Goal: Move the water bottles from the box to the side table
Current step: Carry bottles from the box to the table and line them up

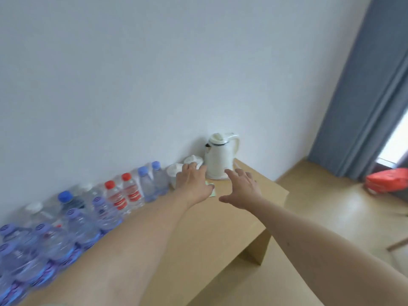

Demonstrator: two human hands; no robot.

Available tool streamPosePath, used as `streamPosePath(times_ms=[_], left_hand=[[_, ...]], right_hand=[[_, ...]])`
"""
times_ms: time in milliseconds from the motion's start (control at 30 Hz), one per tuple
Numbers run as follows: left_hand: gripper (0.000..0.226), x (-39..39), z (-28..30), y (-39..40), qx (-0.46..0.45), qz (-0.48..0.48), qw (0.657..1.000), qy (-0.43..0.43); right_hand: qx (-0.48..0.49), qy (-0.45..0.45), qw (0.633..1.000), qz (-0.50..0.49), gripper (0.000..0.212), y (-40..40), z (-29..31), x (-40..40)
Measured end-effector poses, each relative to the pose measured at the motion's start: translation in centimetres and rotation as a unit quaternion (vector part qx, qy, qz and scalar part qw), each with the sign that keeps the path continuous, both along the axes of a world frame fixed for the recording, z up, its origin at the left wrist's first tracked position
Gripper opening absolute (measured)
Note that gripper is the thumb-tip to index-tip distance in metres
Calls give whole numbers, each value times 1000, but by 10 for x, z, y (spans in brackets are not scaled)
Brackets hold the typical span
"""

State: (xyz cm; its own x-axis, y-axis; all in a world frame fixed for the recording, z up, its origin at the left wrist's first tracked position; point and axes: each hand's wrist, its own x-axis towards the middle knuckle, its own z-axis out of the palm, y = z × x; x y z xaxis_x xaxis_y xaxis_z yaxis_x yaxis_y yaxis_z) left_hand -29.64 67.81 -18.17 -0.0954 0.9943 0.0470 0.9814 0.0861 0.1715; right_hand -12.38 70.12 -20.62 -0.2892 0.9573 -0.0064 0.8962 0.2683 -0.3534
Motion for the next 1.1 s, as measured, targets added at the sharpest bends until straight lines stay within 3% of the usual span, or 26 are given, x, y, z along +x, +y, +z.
streamPosePath(times_ms=[233, 500, 733, 1100], left_hand=[[68, 219, 1, 37, -7, -134, 991, -1], [74, 481, -1, 45, -28, -286, 958, -6], [69, 677, -9, 20, -29, -420, 907, -13], [74, 939, -35, -6, -56, -605, 794, -13]], right_hand=[[-12, -28, 991, -131, 95, -3, 1, 212], [-13, -20, 957, -290, 94, -41, 1, 459], [-45, -10, 898, -438, 95, -103, -7, 621], [-90, 2, 780, -619, 92, -175, -34, 821]])
